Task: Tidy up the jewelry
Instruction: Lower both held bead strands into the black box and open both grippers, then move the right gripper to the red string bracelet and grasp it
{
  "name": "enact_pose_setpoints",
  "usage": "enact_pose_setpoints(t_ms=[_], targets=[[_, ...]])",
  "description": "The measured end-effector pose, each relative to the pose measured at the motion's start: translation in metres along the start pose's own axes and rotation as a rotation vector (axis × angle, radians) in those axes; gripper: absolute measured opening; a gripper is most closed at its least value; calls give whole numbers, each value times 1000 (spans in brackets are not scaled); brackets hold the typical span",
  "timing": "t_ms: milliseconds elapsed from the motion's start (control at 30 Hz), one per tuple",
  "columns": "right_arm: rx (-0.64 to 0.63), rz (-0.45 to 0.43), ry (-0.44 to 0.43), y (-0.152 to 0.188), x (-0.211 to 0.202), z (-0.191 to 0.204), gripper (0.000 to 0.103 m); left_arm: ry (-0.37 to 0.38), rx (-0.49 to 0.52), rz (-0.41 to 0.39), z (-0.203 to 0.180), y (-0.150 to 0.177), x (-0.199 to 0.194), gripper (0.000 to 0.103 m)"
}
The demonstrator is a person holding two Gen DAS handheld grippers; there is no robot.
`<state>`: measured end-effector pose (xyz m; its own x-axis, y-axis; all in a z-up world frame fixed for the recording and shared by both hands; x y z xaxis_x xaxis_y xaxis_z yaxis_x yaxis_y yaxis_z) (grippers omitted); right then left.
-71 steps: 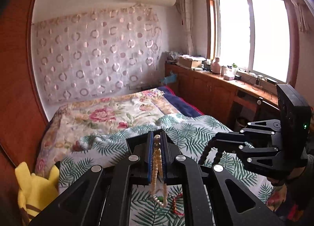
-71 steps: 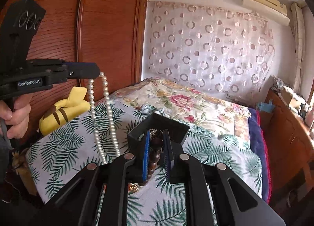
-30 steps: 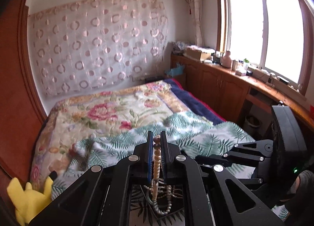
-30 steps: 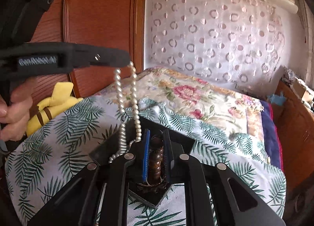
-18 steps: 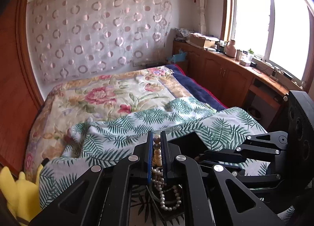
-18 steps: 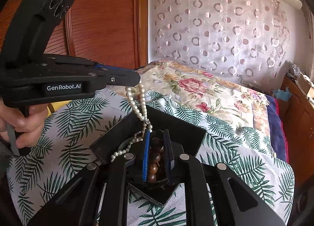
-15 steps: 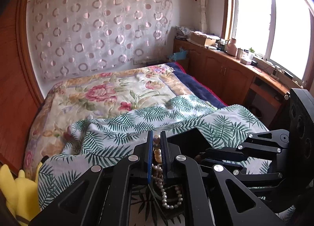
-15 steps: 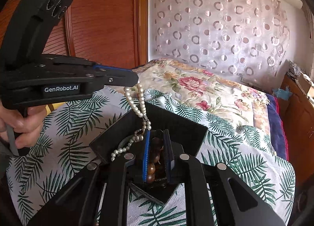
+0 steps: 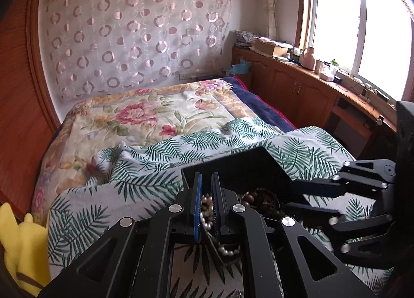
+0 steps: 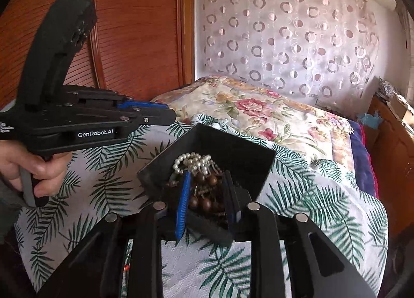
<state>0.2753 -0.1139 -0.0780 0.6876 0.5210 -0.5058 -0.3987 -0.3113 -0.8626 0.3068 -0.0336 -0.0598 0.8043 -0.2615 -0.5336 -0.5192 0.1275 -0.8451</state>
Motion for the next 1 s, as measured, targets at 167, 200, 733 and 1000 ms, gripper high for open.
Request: enact_pose_setpoints(t_ms=[167, 200, 733, 1000], targets=[[5, -5, 4, 14, -25, 11, 27, -13, -20, -12, 3, 12, -13, 45], [7, -4, 3, 16, -27, 12, 27, -16, -21, -8, 3, 16, -16, 47], [78, 93, -22, 83, -55, 49, 27, -60, -71, -20, -4, 83, -77, 95], [67, 199, -37, 109, -38, 66, 27, -59, -108, 1, 0, 119, -104, 95]])
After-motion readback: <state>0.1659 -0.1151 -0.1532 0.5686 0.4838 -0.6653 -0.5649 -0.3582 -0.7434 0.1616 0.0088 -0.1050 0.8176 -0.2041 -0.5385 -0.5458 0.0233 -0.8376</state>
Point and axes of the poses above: each gripper's, at about its wrist camera, not at the fingertips, and x roughly the way its jaws point, z to its left, y to its underside, the point moved 8 cm from there along x, roughly the way its jaws point, and after that the axes turned 7 degrees about -z, right-handed, at the moved point
